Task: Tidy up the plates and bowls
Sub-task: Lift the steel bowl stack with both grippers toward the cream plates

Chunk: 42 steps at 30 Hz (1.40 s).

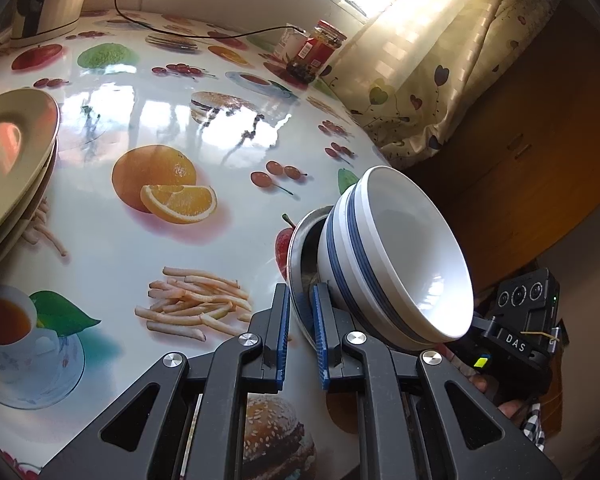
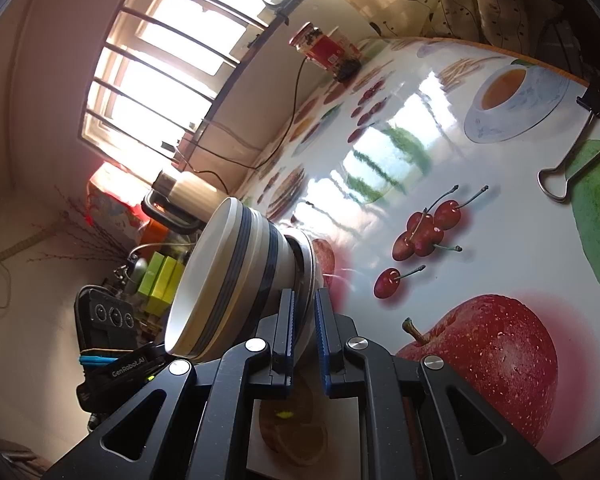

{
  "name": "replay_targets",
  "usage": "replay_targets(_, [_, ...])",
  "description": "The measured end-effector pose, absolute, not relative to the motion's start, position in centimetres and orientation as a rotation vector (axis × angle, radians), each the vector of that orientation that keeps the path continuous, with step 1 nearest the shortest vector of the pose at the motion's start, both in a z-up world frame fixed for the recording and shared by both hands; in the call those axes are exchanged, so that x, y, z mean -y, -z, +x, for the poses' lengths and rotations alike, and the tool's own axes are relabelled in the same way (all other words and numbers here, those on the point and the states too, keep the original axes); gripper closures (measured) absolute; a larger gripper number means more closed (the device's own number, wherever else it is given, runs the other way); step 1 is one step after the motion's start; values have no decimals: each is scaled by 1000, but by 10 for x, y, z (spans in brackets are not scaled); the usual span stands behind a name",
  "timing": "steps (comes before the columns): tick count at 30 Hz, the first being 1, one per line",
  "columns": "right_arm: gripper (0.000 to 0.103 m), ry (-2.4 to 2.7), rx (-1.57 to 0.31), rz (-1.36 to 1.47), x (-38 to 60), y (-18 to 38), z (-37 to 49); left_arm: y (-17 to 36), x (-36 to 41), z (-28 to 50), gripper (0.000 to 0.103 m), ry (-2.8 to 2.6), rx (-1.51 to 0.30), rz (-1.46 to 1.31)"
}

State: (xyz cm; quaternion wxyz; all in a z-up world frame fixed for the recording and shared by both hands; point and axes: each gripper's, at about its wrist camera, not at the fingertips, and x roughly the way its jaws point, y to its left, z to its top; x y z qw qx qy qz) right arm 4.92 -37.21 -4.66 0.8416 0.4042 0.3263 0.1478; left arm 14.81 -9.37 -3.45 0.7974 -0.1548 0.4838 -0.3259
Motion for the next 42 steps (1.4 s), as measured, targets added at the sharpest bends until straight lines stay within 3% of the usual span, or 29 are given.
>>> replay_targets(42, [92, -334, -667, 825, 367, 37, 56, 16, 93, 140, 91, 653, -956, -233])
